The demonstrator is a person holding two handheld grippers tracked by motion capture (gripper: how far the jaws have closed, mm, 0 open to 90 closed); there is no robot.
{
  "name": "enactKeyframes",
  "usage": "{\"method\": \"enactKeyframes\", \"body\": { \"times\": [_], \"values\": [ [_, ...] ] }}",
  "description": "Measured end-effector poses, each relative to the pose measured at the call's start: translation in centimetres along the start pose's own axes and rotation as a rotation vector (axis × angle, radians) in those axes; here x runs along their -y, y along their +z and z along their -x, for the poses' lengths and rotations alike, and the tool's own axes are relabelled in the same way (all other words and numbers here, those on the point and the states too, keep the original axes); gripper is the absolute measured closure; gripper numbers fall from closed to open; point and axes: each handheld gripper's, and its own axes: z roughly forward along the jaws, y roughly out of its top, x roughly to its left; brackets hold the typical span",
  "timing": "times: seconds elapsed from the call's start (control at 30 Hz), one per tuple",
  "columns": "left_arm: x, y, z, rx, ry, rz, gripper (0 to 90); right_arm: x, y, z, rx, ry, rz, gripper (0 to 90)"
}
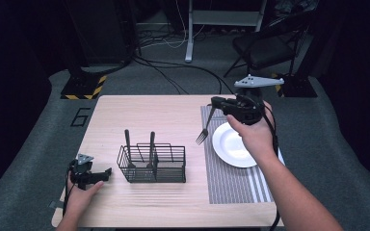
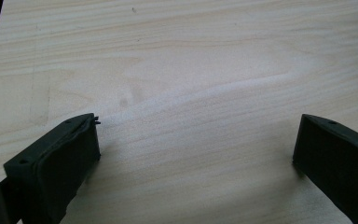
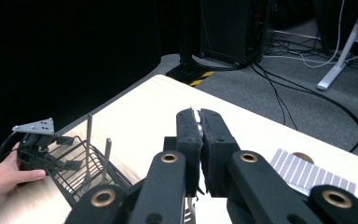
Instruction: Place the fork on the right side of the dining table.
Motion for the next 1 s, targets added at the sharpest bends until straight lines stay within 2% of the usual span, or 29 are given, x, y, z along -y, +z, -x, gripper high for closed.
{"method": "enactKeyframes", "body": {
  "times": [0.4,0.7,1.0],
  "values": [
    [0.0,0.0,0.0,0.0,0.0,0.0,0.2,3.0,0.2,1.7,0.031,0.046,-0.015,86.8],
    [0.0,0.0,0.0,0.0,0.001,0.001,0.2,5.0,0.5,2.3,0.051,0.06,-0.032,86.7],
    [0.0,0.0,0.0,0.005,0.002,0.0,0.3,7.9,0.8,2.9,0.09,0.081,-0.035,86.7]
  ]
}}
